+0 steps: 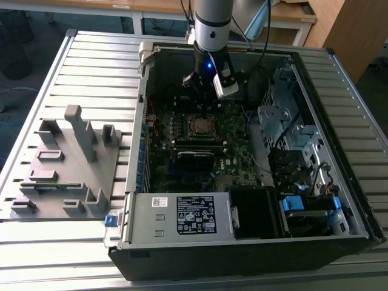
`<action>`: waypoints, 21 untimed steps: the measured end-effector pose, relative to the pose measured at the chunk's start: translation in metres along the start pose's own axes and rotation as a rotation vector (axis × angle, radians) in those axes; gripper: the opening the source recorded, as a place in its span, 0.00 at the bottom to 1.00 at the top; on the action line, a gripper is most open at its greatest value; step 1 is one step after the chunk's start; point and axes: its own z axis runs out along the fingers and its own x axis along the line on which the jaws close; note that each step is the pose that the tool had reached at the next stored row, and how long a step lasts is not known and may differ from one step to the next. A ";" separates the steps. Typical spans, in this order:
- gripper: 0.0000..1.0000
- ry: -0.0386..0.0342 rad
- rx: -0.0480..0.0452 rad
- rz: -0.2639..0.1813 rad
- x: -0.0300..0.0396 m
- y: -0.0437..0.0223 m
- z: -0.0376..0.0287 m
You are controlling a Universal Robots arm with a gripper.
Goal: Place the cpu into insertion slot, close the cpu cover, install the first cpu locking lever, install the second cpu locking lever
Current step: 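Install the second cpu locking lever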
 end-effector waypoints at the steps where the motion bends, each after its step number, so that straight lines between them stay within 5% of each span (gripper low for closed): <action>1: 0.10 -0.0001 -0.0001 0.000 0.0000 -0.0001 0.0000; 21: 0.10 -0.0001 -0.0003 0.000 -0.0007 -0.0058 -0.0022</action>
